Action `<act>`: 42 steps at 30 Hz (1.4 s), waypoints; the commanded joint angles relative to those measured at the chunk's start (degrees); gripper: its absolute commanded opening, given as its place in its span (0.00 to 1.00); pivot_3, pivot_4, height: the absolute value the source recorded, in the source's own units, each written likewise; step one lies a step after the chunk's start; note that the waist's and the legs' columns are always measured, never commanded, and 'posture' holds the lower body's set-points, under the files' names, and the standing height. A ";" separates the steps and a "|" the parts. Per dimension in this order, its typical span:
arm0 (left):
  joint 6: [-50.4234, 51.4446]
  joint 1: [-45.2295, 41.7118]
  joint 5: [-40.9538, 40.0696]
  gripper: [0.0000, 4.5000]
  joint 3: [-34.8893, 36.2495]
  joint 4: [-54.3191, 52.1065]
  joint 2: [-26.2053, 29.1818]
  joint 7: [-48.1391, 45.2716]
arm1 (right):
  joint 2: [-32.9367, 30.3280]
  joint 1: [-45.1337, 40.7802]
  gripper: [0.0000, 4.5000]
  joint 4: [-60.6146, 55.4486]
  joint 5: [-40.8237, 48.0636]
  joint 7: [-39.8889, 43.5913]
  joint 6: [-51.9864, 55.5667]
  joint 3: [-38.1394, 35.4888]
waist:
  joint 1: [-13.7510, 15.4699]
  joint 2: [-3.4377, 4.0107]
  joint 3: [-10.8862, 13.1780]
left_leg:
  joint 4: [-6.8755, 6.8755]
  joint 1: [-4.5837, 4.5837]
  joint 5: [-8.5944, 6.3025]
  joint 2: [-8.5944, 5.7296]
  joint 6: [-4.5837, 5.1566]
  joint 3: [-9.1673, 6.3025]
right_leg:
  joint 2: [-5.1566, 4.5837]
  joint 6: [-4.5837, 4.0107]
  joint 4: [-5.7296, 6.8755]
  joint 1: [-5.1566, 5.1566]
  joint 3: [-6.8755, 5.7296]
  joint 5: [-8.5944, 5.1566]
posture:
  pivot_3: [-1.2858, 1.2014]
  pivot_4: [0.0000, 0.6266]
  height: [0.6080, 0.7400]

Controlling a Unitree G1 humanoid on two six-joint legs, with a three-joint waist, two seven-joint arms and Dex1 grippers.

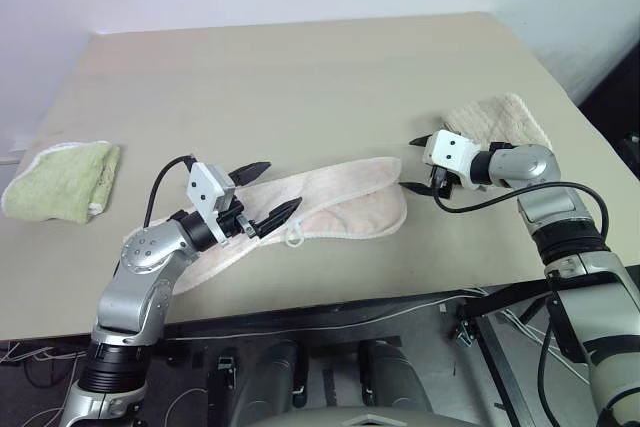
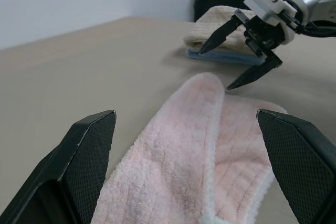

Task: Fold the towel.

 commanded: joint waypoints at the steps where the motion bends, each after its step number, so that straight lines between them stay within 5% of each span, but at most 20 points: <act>1: -1.38 -1.43 0.48 1.00 -0.17 -0.04 -0.18 -0.22 | 1.40 -1.46 0.99 1.26 -2.54 -4.09 -1.91 0.74 | -0.03 0.00 0.00 | 0.00 0.01 0.00 0.00 -0.01 0.00 | 0.00 0.00 0.00 0.00 0.00 0.00 | 0.52 0.24 1.00; 7: -1.64 -1.70 0.72 1.00 -0.58 -0.09 -0.52 -0.13 | 3.95 -3.65 0.99 2.91 -3.61 -8.01 -2.78 0.49 | -0.20 0.00 0.00 | 0.01 0.02 0.02 0.00 -0.02 0.00 | 0.02 0.01 0.04 0.00 0.01 0.01 | 0.52 0.24 1.00; 21: -2.74 -1.09 1.07 1.00 0.06 0.24 -0.03 -0.03 | 6.24 -3.14 0.99 0.86 -1.50 -3.07 -6.46 0.82 | -0.15 0.01 0.00 | 0.02 0.02 0.03 -0.01 -0.04 0.00 | 0.04 0.15 0.06 0.00 -0.02 0.09 | 0.52 0.24 1.00; 34: -4.10 -1.09 1.43 1.00 0.37 1.42 0.21 -0.50 | 5.72 -4.98 0.02 5.80 -3.42 -3.24 -10.27 1.49 | -0.16 0.01 0.00 | 0.02 0.03 0.03 -0.01 -0.05 0.00 | 0.04 0.15 0.06 0.01 -0.05 0.09 | 0.52 0.24 1.00; 42: -3.43 0.34 1.14 1.00 0.61 0.80 1.55 -1.67 | 5.51 -6.48 0.01 -2.62 0.02 -1.58 -8.20 -0.69 | -0.19 0.03 0.01 | 0.02 0.03 0.04 -0.01 -0.05 0.00 | 0.03 0.16 0.09 -0.01 -0.05 0.09 | 0.52 0.24 1.00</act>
